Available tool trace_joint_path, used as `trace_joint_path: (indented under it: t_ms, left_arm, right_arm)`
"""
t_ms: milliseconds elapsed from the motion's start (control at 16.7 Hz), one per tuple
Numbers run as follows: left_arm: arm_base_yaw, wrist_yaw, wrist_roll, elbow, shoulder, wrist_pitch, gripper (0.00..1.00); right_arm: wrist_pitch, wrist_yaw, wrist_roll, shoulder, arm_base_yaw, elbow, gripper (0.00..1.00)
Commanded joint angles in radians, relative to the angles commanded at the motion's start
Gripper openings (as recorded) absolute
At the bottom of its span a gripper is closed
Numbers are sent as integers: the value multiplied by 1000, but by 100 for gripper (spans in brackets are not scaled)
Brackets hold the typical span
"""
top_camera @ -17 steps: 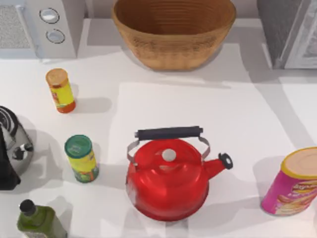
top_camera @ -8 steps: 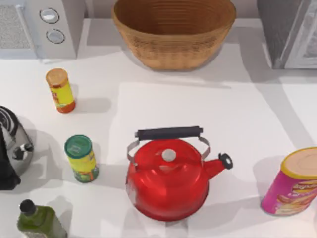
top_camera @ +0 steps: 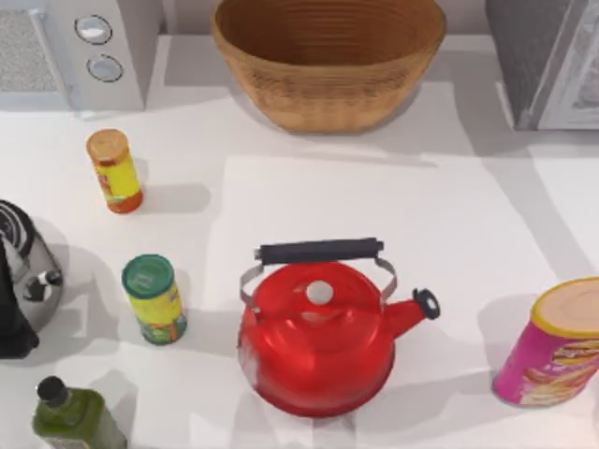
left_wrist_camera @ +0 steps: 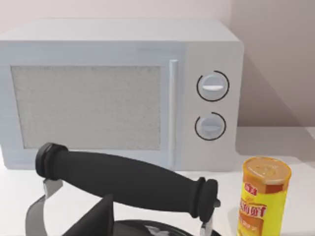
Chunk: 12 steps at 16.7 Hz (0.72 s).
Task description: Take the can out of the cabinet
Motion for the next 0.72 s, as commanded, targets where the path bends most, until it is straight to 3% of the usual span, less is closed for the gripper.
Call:
trace_joint_path:
  t_ms: [720]
  left_arm:
    - [0, 0, 0, 0, 0, 0, 100]
  right_arm:
    - [-355, 273, -2, -412, 280, -59, 0]
